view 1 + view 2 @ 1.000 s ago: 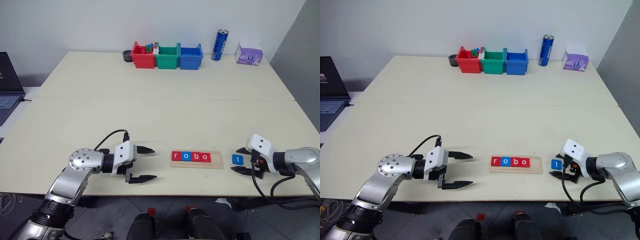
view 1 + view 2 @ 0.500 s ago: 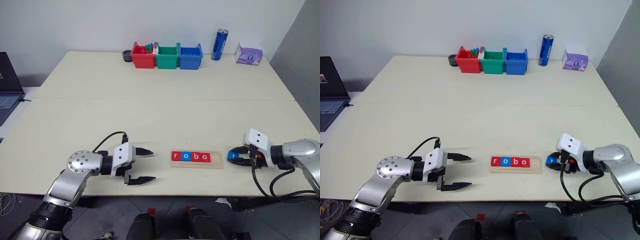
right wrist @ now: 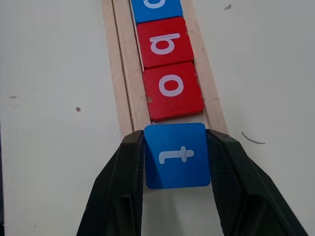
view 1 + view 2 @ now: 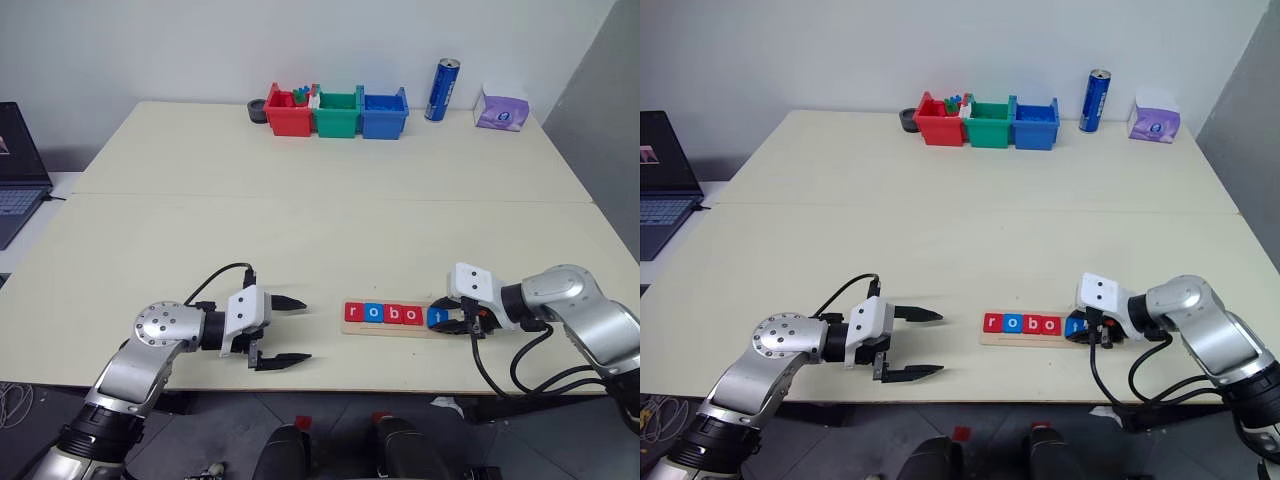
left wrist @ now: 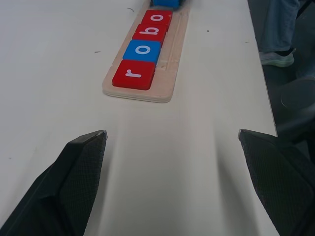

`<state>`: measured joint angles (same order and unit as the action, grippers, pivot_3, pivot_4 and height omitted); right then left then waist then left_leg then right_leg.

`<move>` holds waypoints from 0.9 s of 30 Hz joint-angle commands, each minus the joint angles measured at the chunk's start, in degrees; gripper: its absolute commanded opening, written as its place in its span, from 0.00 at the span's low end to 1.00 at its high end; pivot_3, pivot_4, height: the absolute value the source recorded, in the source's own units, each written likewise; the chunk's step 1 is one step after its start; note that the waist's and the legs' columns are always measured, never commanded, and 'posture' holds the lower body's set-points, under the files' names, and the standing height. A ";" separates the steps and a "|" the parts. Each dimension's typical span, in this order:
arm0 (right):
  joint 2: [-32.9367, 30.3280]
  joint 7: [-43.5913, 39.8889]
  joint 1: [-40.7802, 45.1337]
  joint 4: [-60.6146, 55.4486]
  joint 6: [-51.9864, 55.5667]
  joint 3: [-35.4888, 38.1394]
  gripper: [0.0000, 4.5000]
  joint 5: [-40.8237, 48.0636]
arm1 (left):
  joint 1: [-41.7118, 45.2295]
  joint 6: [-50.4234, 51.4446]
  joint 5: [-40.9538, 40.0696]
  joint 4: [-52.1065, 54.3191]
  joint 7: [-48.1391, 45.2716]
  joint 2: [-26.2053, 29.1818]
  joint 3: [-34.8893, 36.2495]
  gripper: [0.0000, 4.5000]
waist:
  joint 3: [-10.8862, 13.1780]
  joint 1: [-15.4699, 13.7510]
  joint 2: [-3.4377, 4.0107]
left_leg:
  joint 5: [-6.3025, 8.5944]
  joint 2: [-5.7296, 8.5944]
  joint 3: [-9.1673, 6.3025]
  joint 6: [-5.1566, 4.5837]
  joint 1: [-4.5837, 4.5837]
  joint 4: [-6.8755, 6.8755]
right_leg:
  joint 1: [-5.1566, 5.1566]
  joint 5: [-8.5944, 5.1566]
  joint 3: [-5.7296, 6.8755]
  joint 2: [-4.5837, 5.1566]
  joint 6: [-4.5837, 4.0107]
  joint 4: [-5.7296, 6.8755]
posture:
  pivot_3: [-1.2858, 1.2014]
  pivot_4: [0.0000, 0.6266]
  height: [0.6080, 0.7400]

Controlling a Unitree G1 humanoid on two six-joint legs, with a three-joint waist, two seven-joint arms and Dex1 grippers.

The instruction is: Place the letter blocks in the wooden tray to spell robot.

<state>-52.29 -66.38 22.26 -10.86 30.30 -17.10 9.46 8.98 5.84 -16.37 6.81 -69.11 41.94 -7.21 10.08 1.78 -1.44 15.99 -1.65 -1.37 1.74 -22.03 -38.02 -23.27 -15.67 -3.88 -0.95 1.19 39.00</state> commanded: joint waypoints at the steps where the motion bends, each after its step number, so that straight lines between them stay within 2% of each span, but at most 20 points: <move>1: 0.13 -0.98 1.68 0.09 -1.48 0.02 0.32 -1.01 | -0.32 -0.35 -0.10 1.90 0.87 0.28 0.95 1.00 | 0.00 -0.01 0.00 | 0.00 0.00 0.00 0.00 0.00 0.00 | 0.00 0.00 0.00 0.00 -0.01 0.00 | 0.52 0.24 1.00; 19: 3.37 -1.87 4.20 2.56 -1.60 -0.15 0.32 -2.42 | -0.84 0.27 -0.29 2.99 2.12 0.27 0.76 1.00 | 0.00 0.01 0.01 | 0.00 0.00 -0.02 0.00 0.01 0.00 | 0.00 0.09 0.01 0.00 -0.15 0.01 | 0.52 0.24 1.00; 27: 3.60 -1.52 4.90 2.04 -0.34 1.03 0.92 -2.21 | -0.93 0.23 -0.22 3.03 2.22 0.16 0.68 1.00 | 0.00 0.01 0.00 | 0.00 0.01 -0.02 0.00 0.00 0.00 | 0.00 0.10 0.02 0.00 -0.16 0.02 | 0.52 0.24 1.00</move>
<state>-48.48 -67.65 25.58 -7.60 29.57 -17.63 6.79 8.03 6.93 -16.38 8.66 -66.93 41.93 -7.21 10.08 1.79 -1.43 15.99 -1.64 -1.39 1.74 -22.03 -38.03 -23.27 -15.57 -3.86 -0.94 1.03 39.02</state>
